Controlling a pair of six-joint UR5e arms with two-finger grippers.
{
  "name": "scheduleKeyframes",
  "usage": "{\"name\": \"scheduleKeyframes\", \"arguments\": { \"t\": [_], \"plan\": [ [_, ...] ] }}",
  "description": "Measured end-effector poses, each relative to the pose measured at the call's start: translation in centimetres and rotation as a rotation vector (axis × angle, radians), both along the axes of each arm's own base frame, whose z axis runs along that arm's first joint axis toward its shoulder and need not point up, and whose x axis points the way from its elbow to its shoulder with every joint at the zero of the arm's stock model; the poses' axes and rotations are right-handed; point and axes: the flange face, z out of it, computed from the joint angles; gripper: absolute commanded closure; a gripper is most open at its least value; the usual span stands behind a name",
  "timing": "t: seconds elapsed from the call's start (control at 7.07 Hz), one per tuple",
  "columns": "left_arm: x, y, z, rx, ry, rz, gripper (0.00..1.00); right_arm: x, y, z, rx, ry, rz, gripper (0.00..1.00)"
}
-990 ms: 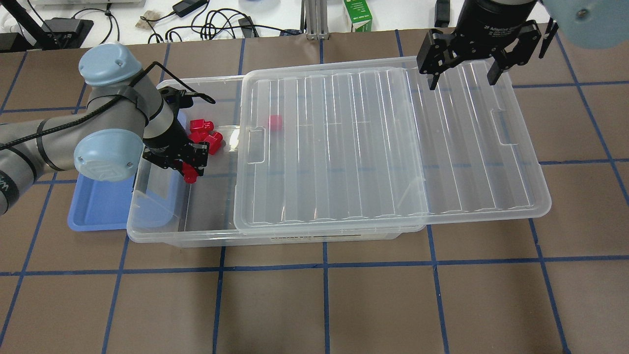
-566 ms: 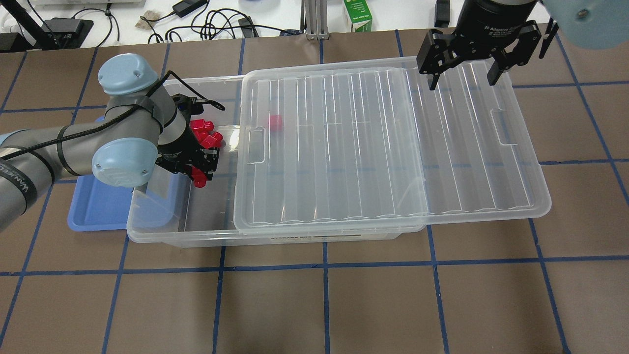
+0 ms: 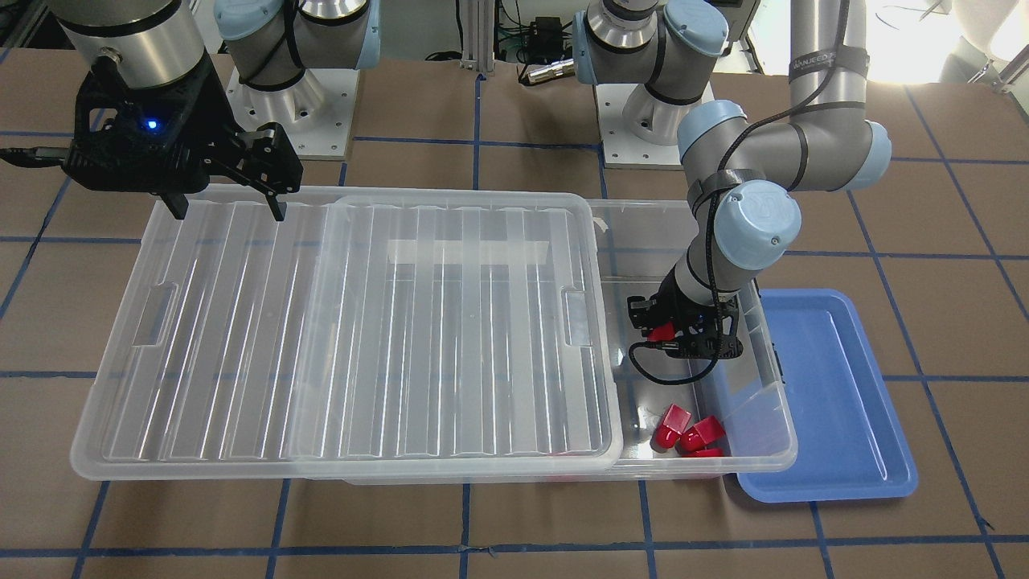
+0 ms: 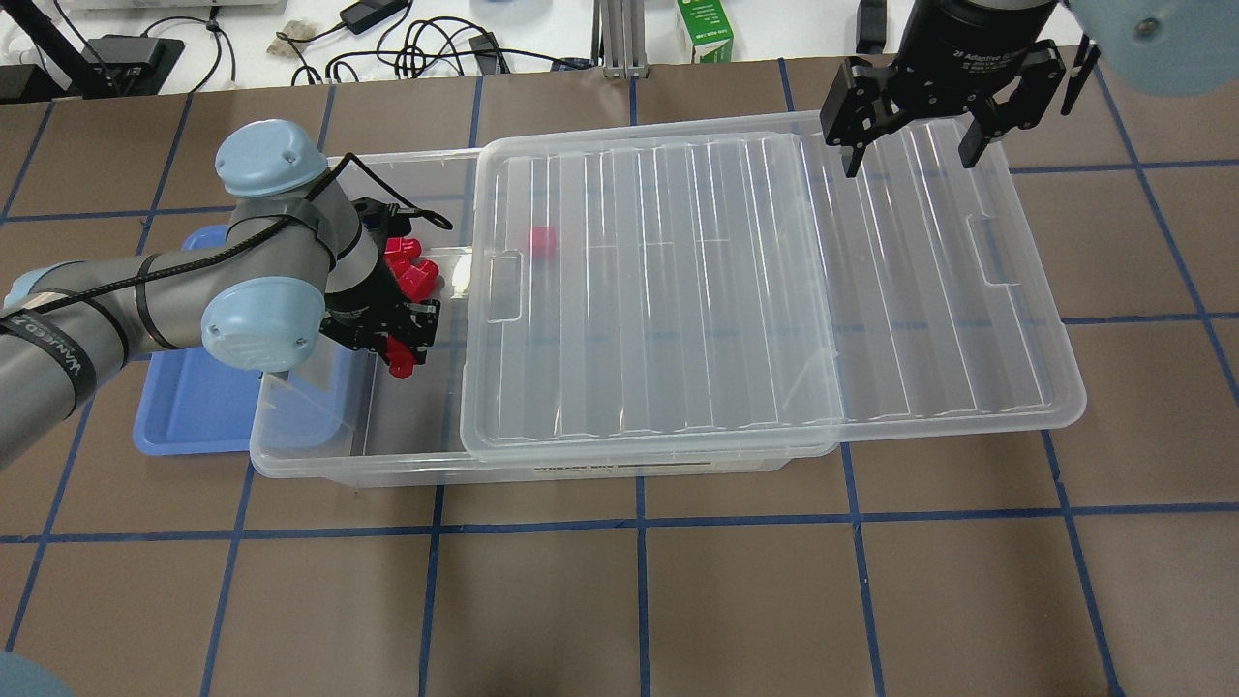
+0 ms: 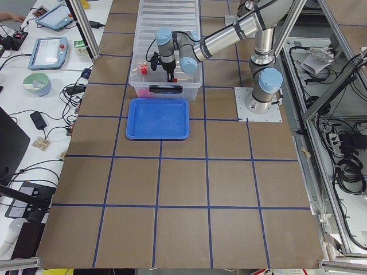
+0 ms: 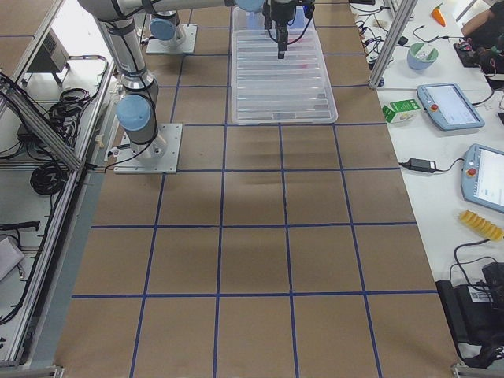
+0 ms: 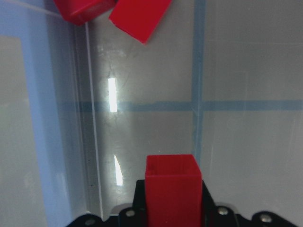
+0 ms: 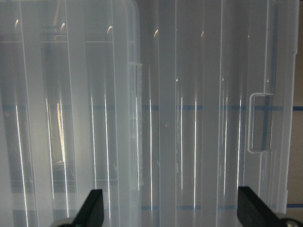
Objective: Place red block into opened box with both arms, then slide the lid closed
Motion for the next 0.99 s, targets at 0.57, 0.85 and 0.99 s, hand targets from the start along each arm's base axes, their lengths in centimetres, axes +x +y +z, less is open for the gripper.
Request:
{"name": "scheduleKeyframes", "arguments": {
  "t": [0.57,0.85,0.99],
  "plan": [
    [0.4,-1.1,3.2,-0.060,-0.007,0.003,0.00,-0.2,-0.3,-0.1,-0.007,0.002,0.002,0.00],
    [0.2,-2.2,8.4,-0.064,-0.008,0.001,0.00,-3.5,-1.3,-0.2,-0.004,0.011,0.023,0.00],
    [0.0,-2.5,12.2,-0.064,-0.009,0.000,0.00,-7.3,-1.9,-0.3,0.003,0.011,0.030,0.00]
  ]
}}
